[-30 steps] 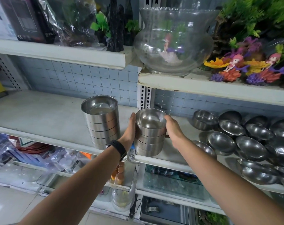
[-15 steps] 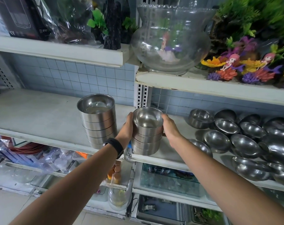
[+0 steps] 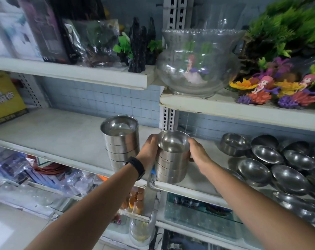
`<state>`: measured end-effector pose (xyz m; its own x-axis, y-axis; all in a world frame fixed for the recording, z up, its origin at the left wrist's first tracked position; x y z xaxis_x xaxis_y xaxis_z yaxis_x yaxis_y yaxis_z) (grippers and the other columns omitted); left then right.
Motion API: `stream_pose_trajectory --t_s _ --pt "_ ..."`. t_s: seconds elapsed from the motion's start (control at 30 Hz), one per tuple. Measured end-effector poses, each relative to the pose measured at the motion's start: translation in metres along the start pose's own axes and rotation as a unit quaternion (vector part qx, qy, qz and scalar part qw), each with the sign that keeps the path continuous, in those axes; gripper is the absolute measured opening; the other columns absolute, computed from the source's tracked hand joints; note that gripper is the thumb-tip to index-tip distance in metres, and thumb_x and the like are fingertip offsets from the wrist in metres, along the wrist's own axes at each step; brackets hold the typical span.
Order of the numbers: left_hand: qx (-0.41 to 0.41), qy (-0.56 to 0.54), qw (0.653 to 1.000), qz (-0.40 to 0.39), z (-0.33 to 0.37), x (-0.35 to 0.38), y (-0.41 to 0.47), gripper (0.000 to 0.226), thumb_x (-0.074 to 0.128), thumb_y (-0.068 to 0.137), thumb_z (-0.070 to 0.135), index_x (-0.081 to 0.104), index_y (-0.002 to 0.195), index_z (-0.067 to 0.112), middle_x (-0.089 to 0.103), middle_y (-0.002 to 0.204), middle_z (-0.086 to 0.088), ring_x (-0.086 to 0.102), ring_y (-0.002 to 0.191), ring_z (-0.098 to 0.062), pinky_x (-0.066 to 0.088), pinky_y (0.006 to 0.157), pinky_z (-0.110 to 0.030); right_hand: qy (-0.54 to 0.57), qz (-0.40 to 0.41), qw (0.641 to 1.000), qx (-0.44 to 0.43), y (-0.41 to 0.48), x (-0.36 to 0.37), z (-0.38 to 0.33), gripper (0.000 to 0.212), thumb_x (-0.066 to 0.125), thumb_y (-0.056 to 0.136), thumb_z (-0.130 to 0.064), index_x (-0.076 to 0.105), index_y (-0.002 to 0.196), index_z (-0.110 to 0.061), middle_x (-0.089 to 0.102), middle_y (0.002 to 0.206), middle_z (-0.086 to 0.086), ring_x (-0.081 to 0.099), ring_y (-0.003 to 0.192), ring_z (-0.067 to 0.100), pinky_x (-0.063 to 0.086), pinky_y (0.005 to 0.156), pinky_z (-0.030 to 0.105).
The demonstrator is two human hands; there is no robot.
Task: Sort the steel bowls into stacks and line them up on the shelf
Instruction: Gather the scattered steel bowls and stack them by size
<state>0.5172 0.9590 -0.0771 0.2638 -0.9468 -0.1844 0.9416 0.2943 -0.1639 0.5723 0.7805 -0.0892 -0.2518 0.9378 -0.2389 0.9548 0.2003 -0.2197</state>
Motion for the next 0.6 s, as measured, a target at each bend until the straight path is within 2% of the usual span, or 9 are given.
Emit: stream_pose_trajectory --t_s 0.07,0.17,0.2,0.27,0.33,0.47,0.6 --pt "0.012 0.044 0.999 0.011 0.006 -0.004 0.002 0.039 0.034 0.104 0.031 0.058 0.128 0.014 0.061 0.124 -0.009 0.058 0.116 -0.027 0.048 0.097 -0.038 -0.036 -0.011 0.999 -0.008 0.003 -0.003 -0.003 0.042 0.036 0.098 -0.052 0.069 0.111 -0.030 0.069 0.122 0.001 0.061 0.114 0.021 0.045 0.108 0.047" --pt "0.044 0.141 0.989 0.013 0.025 -0.002 -0.001 0.043 0.032 0.105 0.038 0.051 0.133 0.012 0.060 0.127 -0.014 0.057 0.113 -0.027 0.041 0.089 -0.032 -0.129 -0.022 0.991 -0.040 0.001 -0.013 -0.014 0.047 0.033 0.103 -0.051 0.065 0.121 -0.022 0.064 0.127 0.001 0.057 0.118 0.021 0.041 0.108 0.041" --pt "0.064 0.190 0.980 0.006 0.032 0.001 -0.003 0.044 0.031 0.107 0.037 0.044 0.140 0.011 0.057 0.132 -0.017 0.054 0.117 -0.029 0.040 0.092 -0.032 -0.166 -0.018 0.984 -0.062 0.000 -0.020 -0.019 0.048 0.032 0.104 -0.051 0.064 0.122 -0.020 0.063 0.125 0.003 0.056 0.116 0.021 0.040 0.103 0.036" --pt "0.127 0.311 0.942 0.007 0.048 0.007 -0.006 0.048 0.032 0.108 0.037 0.038 0.145 0.007 0.048 0.141 -0.019 0.046 0.129 -0.032 0.036 0.105 -0.039 -0.255 0.014 0.962 -0.098 -0.003 -0.042 -0.032 0.048 0.034 0.105 -0.048 0.061 0.128 -0.016 0.062 0.129 0.006 0.056 0.117 0.024 0.037 0.092 0.029" --pt "0.172 0.403 0.898 0.041 0.061 0.009 -0.006 0.053 0.032 0.105 0.047 0.041 0.143 0.011 0.048 0.140 -0.014 0.043 0.128 -0.028 0.035 0.107 -0.042 -0.350 0.033 0.927 -0.130 -0.005 -0.067 -0.040 0.048 0.035 0.106 -0.049 0.056 0.134 -0.018 0.060 0.135 0.003 0.057 0.120 0.024 0.041 0.095 0.031" --pt "0.227 0.513 0.824 0.078 0.087 0.029 -0.008 0.045 0.034 0.101 0.050 0.053 0.121 0.016 0.054 0.119 -0.004 0.046 0.108 -0.021 0.037 0.098 -0.037 -0.487 0.065 0.855 -0.166 -0.008 -0.122 -0.048 0.049 0.035 0.102 -0.053 0.059 0.124 -0.017 0.066 0.124 0.005 0.062 0.107 0.026 0.050 0.091 0.039" --pt "0.259 0.542 0.798 0.051 0.103 0.071 -0.012 0.045 0.036 0.098 0.049 0.059 0.116 0.015 0.058 0.119 -0.006 0.051 0.111 -0.025 0.039 0.100 -0.041 -0.556 0.097 0.809 -0.167 -0.021 -0.168 -0.043 0.044 0.036 0.100 -0.051 0.060 0.111 -0.016 0.069 0.113 0.008 0.063 0.102 0.029 0.050 0.088 0.042"
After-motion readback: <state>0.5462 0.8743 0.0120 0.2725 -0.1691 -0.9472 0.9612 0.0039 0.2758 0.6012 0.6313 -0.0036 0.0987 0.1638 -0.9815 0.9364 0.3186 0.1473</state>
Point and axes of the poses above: each hand's wrist, its own y-axis towards the middle knuckle, its own x-axis out of the palm, z = x × y, the point moved 8 cm from there along y, towards the middle knuckle
